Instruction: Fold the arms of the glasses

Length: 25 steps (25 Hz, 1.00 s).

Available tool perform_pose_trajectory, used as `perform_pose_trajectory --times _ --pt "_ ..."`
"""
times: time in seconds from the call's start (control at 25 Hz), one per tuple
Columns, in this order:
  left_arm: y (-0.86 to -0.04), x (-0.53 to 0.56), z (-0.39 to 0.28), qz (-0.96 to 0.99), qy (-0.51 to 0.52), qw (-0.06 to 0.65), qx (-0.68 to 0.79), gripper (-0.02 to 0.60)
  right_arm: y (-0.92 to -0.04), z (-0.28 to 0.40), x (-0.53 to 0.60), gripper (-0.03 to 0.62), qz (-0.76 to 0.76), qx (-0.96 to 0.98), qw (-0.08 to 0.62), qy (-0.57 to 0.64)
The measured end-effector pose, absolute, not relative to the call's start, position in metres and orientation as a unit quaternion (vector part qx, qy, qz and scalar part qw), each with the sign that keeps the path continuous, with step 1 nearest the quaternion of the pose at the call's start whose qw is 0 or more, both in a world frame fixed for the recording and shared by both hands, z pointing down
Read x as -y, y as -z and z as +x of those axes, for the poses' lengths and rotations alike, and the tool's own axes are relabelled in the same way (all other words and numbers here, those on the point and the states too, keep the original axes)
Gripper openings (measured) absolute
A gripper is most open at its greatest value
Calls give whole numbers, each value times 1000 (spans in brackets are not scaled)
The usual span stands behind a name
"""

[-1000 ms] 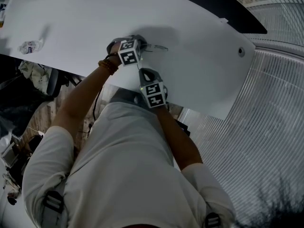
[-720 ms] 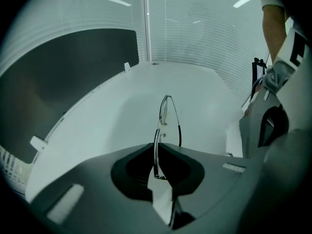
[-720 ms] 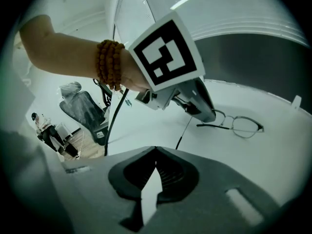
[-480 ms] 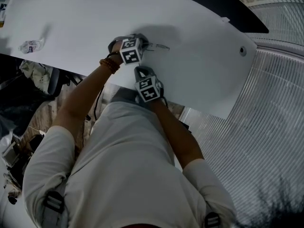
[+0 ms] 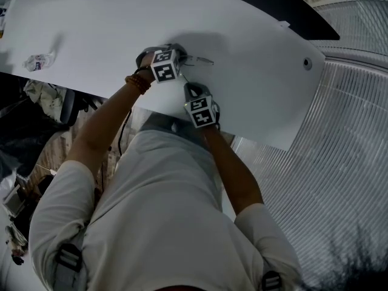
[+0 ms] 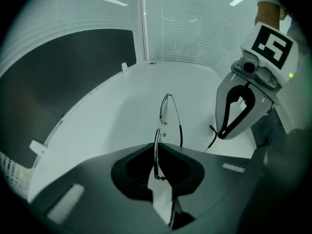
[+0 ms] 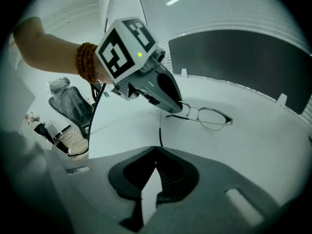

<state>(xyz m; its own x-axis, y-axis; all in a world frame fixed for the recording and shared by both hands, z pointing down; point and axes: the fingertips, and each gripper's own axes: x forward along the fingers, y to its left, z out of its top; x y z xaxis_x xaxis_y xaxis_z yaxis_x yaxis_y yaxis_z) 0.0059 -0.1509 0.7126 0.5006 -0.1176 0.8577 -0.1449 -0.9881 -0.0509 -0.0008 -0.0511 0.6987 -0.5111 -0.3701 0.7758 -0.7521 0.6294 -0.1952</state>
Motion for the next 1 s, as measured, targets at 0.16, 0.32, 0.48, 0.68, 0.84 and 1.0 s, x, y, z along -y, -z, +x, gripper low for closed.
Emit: perform_pose_trajectory --times 0.16,0.32,0.48,0.68,0.84,1.0 --pt "-712 150 6 866 -495 12 72 23 -698 18 64 2 351 822 367 -258" --pt "-713 149 7 865 -498 7 68 20 -699 33 78 2 358 819 373 -248" --pt "-713 147 8 864 -500 3 64 22 -700 43 92 2 362 817 380 -237" --pt "-714 145 9 862 -503 -3 61 28 -703 47 98 2 346 822 398 -215" --pt "-714 142 9 860 -507 -13 55 31 -705 45 97 2 316 828 423 -186" --pt "-715 140 9 858 -511 -18 50 35 -708 45 95 2 295 833 442 -155"
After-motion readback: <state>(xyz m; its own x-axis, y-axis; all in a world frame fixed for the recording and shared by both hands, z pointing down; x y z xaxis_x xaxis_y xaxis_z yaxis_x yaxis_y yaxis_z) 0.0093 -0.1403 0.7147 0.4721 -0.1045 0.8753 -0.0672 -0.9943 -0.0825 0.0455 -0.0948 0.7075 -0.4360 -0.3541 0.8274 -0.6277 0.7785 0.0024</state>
